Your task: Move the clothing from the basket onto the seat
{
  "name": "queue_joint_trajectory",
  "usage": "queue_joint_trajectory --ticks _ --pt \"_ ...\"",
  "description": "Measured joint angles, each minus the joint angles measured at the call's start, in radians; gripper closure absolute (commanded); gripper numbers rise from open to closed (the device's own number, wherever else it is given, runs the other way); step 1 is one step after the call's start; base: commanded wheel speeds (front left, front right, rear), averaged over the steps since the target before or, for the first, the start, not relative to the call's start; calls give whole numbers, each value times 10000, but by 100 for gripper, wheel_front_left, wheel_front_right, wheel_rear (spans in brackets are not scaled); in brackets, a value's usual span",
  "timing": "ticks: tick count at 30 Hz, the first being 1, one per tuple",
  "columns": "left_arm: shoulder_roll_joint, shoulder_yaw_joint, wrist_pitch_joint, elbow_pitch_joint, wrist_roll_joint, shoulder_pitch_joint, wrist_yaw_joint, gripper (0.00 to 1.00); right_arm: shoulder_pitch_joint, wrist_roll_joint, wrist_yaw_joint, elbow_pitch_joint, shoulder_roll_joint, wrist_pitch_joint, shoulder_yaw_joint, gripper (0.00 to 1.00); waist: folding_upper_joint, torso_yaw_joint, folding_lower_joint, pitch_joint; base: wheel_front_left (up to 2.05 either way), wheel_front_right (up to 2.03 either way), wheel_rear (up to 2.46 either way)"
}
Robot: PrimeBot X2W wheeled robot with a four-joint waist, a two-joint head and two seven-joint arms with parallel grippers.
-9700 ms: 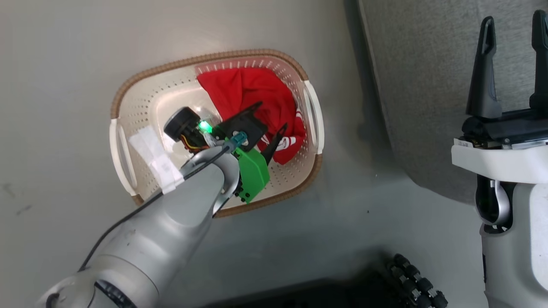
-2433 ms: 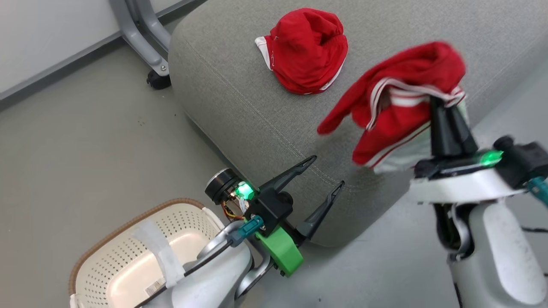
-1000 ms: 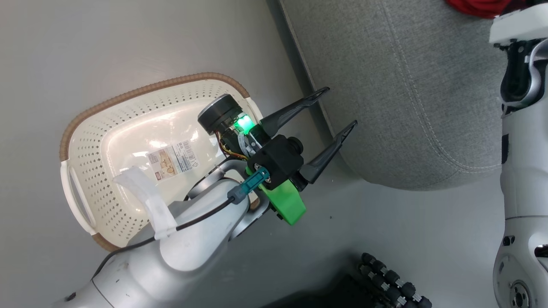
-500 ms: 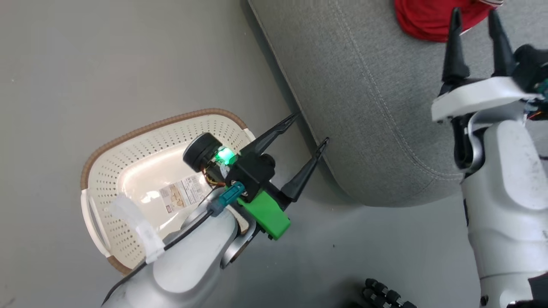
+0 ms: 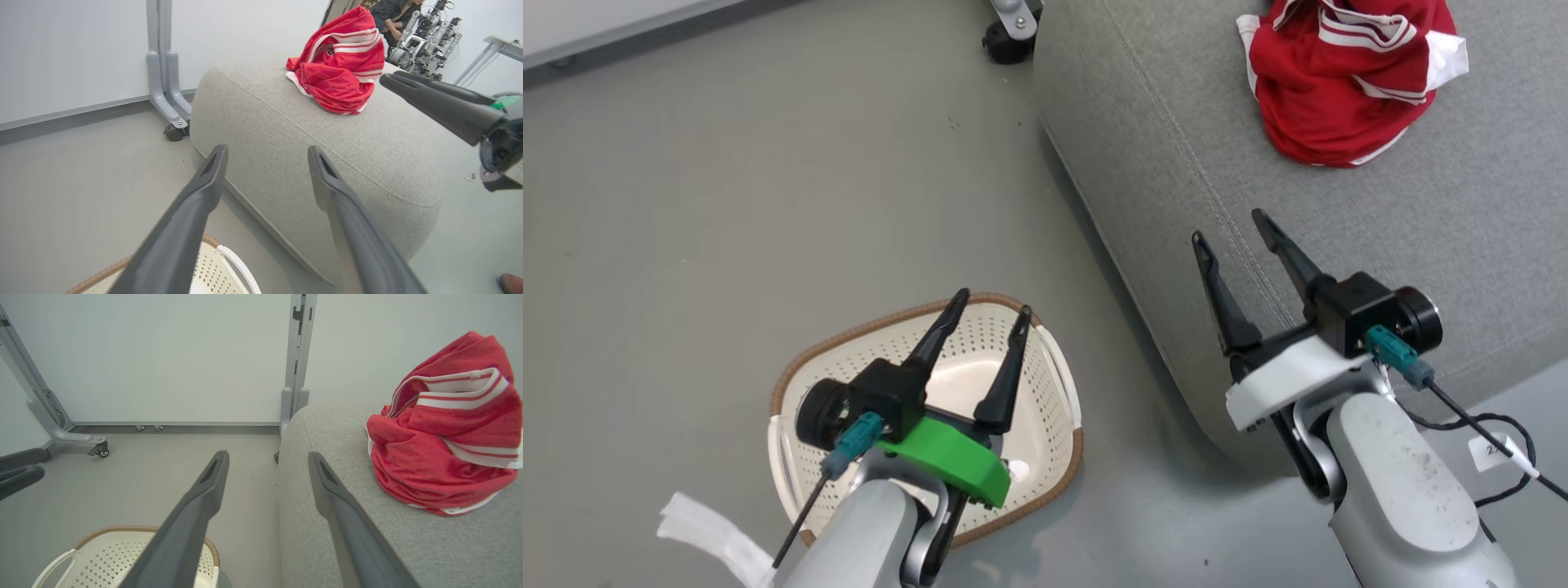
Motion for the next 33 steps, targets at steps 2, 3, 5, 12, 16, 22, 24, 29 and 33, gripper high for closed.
queue_joint_trajectory --ticks 2,3,5,12,16,22,24,29,33 --pt "-125 589 -2 -73 44 352 88 0 300 13 0 -157 -102 0 186 0 0 210 0 -284 0 0 0" --pt "-180 863 -2 -125 140 576 134 0 477 13 0 -240 -150 0 255 0 0 342 0 -441 0 0 0" --pt "-249 1407 -2 -240 314 981 188 0 779 12 0 -405 -167 0 270 0 0 586 0 -714 0 0 0" --pt "-428 3271 -2 -665 677 2529 320 0 1813 -186 0 -1037 -184 0 247 0 0 1373 0 -1791 0 0 0" --pt "-460 4259 -2 -1507 1041 3180 362 0 2280 -224 0 -1360 -194 0 146 0 0 1745 0 -2382 0 0 0" --pt "-479 4677 -8 -2437 1306 4244 82 0 3121 -242 0 -1799 65 0 -132 0 0 2152 0 -3091 0 0 0" --pt "-479 4752 -8 -2708 1423 4635 61 0 3540 -251 0 -1996 165 0 -224 0 0 2234 0 -3315 0 0 0" --pt "-483 4903 -8 -3379 1653 5594 48 0 4483 -353 0 -2098 357 0 -259 0 0 2331 0 -3753 0 0 0" --pt "-485 4993 -8 -3607 1728 6274 63 0 4848 -364 0 -2171 431 0 -384 0 0 2327 0 -3986 0 0 0"
